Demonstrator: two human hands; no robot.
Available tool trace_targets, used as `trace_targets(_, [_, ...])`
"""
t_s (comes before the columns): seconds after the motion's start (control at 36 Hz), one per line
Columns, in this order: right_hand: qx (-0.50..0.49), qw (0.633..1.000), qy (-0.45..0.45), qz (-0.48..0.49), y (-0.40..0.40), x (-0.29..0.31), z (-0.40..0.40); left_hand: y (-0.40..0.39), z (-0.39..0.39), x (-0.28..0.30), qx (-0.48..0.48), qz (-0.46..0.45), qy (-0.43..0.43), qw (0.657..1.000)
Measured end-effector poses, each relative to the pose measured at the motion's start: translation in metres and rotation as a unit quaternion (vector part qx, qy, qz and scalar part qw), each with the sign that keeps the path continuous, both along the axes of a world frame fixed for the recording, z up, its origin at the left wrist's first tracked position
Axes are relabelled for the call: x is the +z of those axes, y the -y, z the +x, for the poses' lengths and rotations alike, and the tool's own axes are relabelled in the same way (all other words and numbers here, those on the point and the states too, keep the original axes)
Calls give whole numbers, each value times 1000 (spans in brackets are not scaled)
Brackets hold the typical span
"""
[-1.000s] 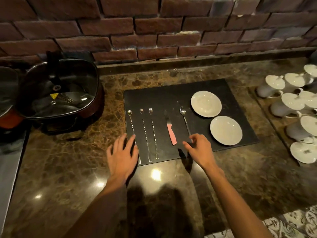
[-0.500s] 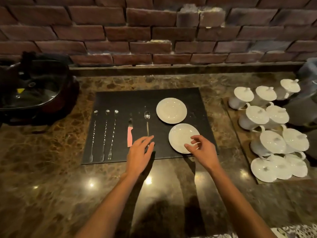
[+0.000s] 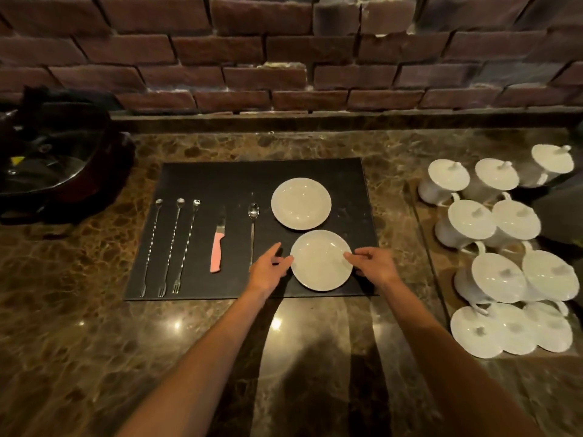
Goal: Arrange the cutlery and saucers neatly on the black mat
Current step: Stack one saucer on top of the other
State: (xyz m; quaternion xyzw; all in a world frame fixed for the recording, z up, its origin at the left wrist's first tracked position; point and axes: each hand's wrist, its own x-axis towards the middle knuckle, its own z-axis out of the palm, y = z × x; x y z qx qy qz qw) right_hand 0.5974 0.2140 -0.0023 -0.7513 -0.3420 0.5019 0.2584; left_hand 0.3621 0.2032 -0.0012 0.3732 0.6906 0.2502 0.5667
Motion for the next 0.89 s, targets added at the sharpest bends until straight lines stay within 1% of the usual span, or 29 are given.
trace_targets(0.11, [5, 999, -41, -20, -5, -4, -3, -9, 7, -4, -5, -11, 15, 1000])
trace_targets(0.22, [-7, 998, -53, -32, -9, -5, -2, -15, 16, -12, 7, -21, 16, 1000])
trace_targets(0.28, [-5, 998, -59, -38, -9, -4, -1, -15, 22, -16, 9, -9, 4, 1000])
trace_targets(0.36, [0, 998, -47, -37, -8, -3, 0, -15, 26, -18, 14, 3, -20, 1000])
trace_targets(0.5, [2, 999, -35, -40, -8, 1, 1, -16, 25, -16, 27, -3, -11, 1000])
trace_targets(0.61, [0, 999, -43, -26, -13, 7, 5, -22, 20, -12, 51, 3, 34, 998])
trace_targets(0.72, [7, 998, -66, 0, -29, 20, 4, -38, 11, -3, 43, 17, 55, 997])
trace_targets(0.81, [1, 996, -90, 19, -47, 30, -2, -56, 5, 6, 43, 35, 52, 997])
trace_targets(0.89, [-2, 995, -91, 28, -64, 37, -7, -78, 0, 11, 43, 42, 39, 997])
